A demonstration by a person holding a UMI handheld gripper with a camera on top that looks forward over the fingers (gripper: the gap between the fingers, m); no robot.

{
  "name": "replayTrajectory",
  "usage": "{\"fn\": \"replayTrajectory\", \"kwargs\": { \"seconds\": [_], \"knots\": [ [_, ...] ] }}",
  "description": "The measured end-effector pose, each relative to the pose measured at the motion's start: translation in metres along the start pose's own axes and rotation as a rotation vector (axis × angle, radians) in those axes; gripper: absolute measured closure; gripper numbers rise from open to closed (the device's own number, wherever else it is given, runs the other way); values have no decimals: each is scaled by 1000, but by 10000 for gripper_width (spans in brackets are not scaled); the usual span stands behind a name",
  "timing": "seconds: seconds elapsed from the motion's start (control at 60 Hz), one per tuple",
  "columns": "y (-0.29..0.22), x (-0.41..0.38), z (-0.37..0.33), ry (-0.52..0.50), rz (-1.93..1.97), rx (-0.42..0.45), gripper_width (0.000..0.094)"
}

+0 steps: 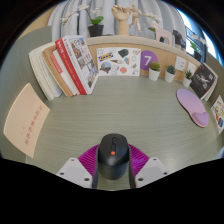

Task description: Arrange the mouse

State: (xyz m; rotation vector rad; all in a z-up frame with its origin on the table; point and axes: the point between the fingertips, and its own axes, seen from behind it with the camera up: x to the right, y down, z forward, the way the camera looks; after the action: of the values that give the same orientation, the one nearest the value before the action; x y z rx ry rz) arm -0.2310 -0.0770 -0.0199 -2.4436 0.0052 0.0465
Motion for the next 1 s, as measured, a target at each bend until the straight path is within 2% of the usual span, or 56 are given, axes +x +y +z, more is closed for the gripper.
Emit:
{"fn": "replayTrajectory", "kwargs": {
  "seconds": [0.1,0.317,0.433,0.533,0.683,0.767,0.833,1.0],
  "knots": [
    [1,0,-1,-22,-2,-5,582],
    [-12,-3,-8,-131,-60,-34,585],
    [-82,14,-41,-180,-92,73,583],
    [-165,59,-81,-164,-129,213,584],
    [-272,167,-134,-71,-132,393,582],
    [-303,233,-139,-10,-130,435,585],
    [-309,284,-122,46,-130,431,585],
    [-265,364,-32,47,-106,266,587]
  ]
}}
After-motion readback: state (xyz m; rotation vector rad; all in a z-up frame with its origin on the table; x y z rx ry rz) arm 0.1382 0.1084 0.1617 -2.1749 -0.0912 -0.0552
